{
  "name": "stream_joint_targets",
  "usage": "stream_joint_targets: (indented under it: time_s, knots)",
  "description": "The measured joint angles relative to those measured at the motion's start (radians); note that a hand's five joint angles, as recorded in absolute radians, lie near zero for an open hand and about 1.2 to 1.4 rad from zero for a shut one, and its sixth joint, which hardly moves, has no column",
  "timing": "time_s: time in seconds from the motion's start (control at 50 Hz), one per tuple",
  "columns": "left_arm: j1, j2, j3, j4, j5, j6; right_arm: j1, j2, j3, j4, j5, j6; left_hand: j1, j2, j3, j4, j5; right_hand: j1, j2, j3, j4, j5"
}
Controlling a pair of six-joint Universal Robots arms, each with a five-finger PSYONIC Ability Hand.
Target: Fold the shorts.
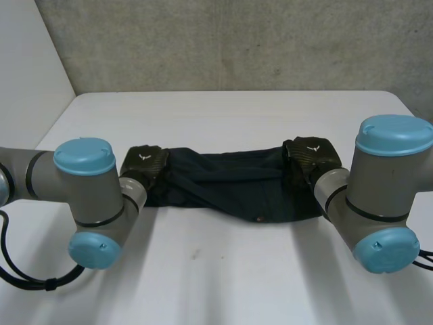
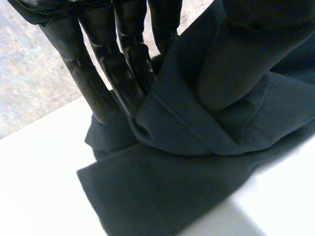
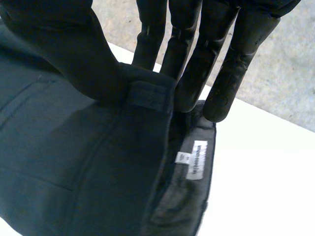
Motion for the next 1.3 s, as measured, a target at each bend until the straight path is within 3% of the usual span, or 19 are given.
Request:
stream_joint_targets:
  time_s: [0.12,0.2,0.3,0.38,0.4,0.54,0.64,0.84,1.0,1.06,1.1,1.14,1.22,1.3]
  knots:
    - [-0.001,0.087,-0.003,-0.015,-0.022,0.092,0.001,-0.041,-0.019,0.027,0.001,-0.159,0.0,0.025,0.03,0.028,0.001,0.0,0.0,0.0,0.0,0.0]
    - [-0.003,0.258,-0.03,-0.078,-0.014,0.188,0.002,-0.136,-0.042,0.049,0.004,-0.323,0.0,0.028,0.033,0.028,0.001,0.0,0.0,0.0,0.0,0.0]
    - [-0.002,0.491,-0.041,-0.225,0.04,0.307,0.001,-0.274,-0.089,0.1,0.009,-0.483,0.0,0.028,0.038,0.029,0.031,-0.001,0.0,0.0,0.0,0.0]
    - [0.0,0.548,-0.043,-0.275,0.067,0.337,0.001,-0.31,-0.105,0.132,0.011,-0.518,0.0,0.028,0.038,0.031,0.031,-0.001,0.0,0.0,0.0,0.0]
    - [0.005,0.615,-0.049,-0.357,0.118,0.377,0.0,-0.344,-0.126,0.2,0.012,-0.553,0.0,0.028,0.038,0.033,0.031,-0.001,0.0,0.0,0.0,0.0]
    - [0.013,0.627,-0.1,-0.437,0.18,0.404,0.002,-0.304,-0.128,0.315,0.012,-0.566,0.0,0.03,0.038,0.043,0.031,-0.001,0.0,0.0,0.0,0.0]
    - [0.023,0.514,-0.138,-0.419,0.182,0.413,0.005,-0.202,-0.11,0.36,0.011,-0.558,0.0,0.031,0.038,0.043,0.031,-0.001,0.0,0.0,0.0,0.0]
    - [0.054,0.194,-0.007,-0.303,0.124,0.501,0.012,-0.017,-0.156,0.281,0.014,-0.53,0.0,0.031,0.038,0.043,0.031,-0.001,0.0,0.0,0.0,0.0]
    - [0.052,0.013,0.404,-0.118,0.058,0.607,0.017,0.097,-0.392,-0.095,0.034,-0.519,0.005,0.032,0.039,0.047,0.056,-0.001,0.006,0.0,0.0,0.0]
    - [0.047,-0.002,0.581,0.034,0.051,0.612,0.017,0.095,-0.497,-0.293,0.037,-0.518,0.007,0.032,0.039,0.047,0.058,-0.001,0.006,0.0,0.0,0.0]
    - [0.046,-0.003,0.605,0.065,0.05,0.611,0.017,0.093,-0.51,-0.324,0.037,-0.518,0.007,0.032,0.039,0.047,0.058,-0.001,0.006,0.0,0.0,0.0]
    - [0.041,0.011,0.697,0.239,0.048,0.593,0.017,0.068,-0.582,-0.521,0.037,-0.516,0.01,0.032,0.039,0.047,0.062,-0.001,0.006,0.0,0.0,0.0]
    - [0.039,0.057,0.702,0.363,0.047,0.558,0.017,0.043,-0.604,-0.614,0.037,-0.515,0.014,0.032,0.039,0.047,0.064,-0.001,0.006,0.0,0.0,0.0]
    - [0.042,0.118,0.616,0.394,0.049,0.507,0.018,0.029,-0.582,-0.583,0.036,-0.514,0.016,0.032,0.039,0.047,0.064,-0.001,0.006,0.0,0.0,0.0]
